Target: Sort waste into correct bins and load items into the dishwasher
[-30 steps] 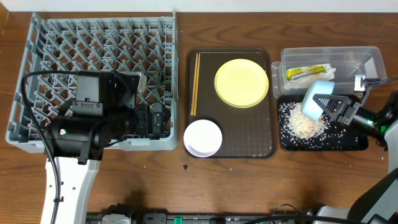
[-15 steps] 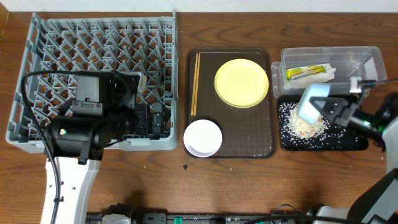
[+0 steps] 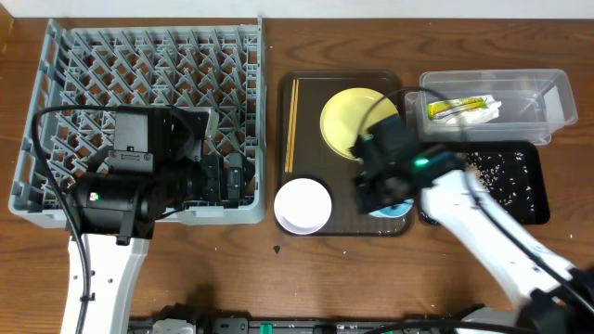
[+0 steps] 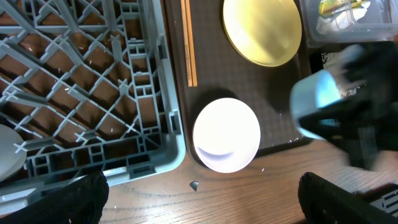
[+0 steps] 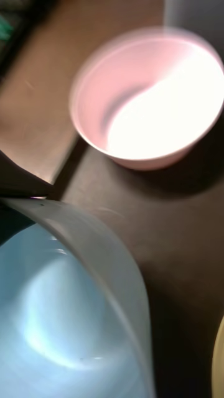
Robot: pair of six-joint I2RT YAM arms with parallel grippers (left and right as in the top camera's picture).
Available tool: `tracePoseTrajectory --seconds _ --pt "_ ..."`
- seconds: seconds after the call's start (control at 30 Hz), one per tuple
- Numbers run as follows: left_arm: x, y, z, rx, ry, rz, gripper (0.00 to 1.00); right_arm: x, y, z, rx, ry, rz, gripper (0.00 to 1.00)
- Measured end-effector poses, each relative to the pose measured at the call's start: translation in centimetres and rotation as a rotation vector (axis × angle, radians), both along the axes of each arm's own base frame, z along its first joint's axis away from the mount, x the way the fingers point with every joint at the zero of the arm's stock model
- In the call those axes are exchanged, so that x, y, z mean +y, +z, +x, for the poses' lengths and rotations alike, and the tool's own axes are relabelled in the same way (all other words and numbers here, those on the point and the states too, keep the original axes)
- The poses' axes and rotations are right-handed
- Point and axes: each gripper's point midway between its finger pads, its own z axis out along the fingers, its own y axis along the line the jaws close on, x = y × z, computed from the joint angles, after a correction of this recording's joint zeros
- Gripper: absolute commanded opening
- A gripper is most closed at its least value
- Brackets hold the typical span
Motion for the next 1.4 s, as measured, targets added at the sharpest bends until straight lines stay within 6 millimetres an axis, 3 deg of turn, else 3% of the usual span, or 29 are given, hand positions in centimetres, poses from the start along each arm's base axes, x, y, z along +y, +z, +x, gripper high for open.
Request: tracePoseTrajectory --seconds 0.07,0.17,0.23,0.33,0.47,0.6,0.7,0.8,0.9,0.93,0.97,1.07,1.17,1.23,1.4 --pt "0.0 0.0 0.0 0.000 0.000 0.000 0.98 0.5 -3.0 -0.1 0.003 -0.021 -0.128 0.12" --pt "0.0 0.0 0.0 0.000 0.000 0.000 0.98 0.3 -4.9 0.3 0.009 -0.058 -0.186 0.41" --pt "0.0 0.0 0.0 0.000 0.000 0.000 0.98 0.3 -5.1 0.4 0.012 -0.065 -0.188 0.47" --pt "0.0 0.2 0.3 -0.015 0.000 -0.002 0.98 0.6 -4.4 0.6 0.021 -0.080 -0.141 0.47" --pt "-0.1 0.4 0.5 -0.026 0.001 -0.006 0.98 0.2 0.8 3.0 -0.038 -0.137 0.055 0.51" --pt "-1.6 2.5 2.8 -0.147 -0.030 -0.074 0.98 -3.5 9.3 5.9 -0.223 -0.233 0.256 0.60" --pt "-3.5 2.0 3.2 -0.128 -0.059 -0.052 0.98 -6.5 11.9 6.3 -0.292 -0.304 0.289 0.63" --pt "-6.0 -0.2 4.1 -0.045 -0.096 0.059 0.98 -8.2 13.1 6.2 -0.325 -0.348 0.303 0.66" --pt "-8.5 -2.5 6.7 -0.008 -0.133 0.186 0.98 -8.4 13.1 5.9 -0.310 -0.350 0.309 0.66" --pt "-9.3 -3.2 7.5 -0.006 -0.143 0.202 0.86 -8.4 12.9 5.7 -0.299 -0.349 0.308 0.66" --pt "-10.9 -4.5 8.7 -0.014 -0.163 0.224 0.83 -8.4 12.9 5.6 -0.294 -0.349 0.308 0.66" --pt "-13.0 -7.2 11.6 -0.054 -0.163 0.261 0.81 -8.4 12.5 5.0 -0.266 -0.349 0.302 0.66" --pt "-13.1 -10.2 14.3 -0.059 -0.100 0.306 0.59 -8.4 12.1 4.4 -0.238 -0.350 0.296 0.67" --pt "-12.8 -13.4 15.9 -0.032 -0.068 0.340 0.46 -8.4 12.0 4.2 -0.226 -0.349 0.291 0.67" --pt "-12.4 -19.5 17.2 0.043 -0.051 0.393 0.38 -8.4 11.9 4.1 -0.219 -0.349 0.291 0.67"
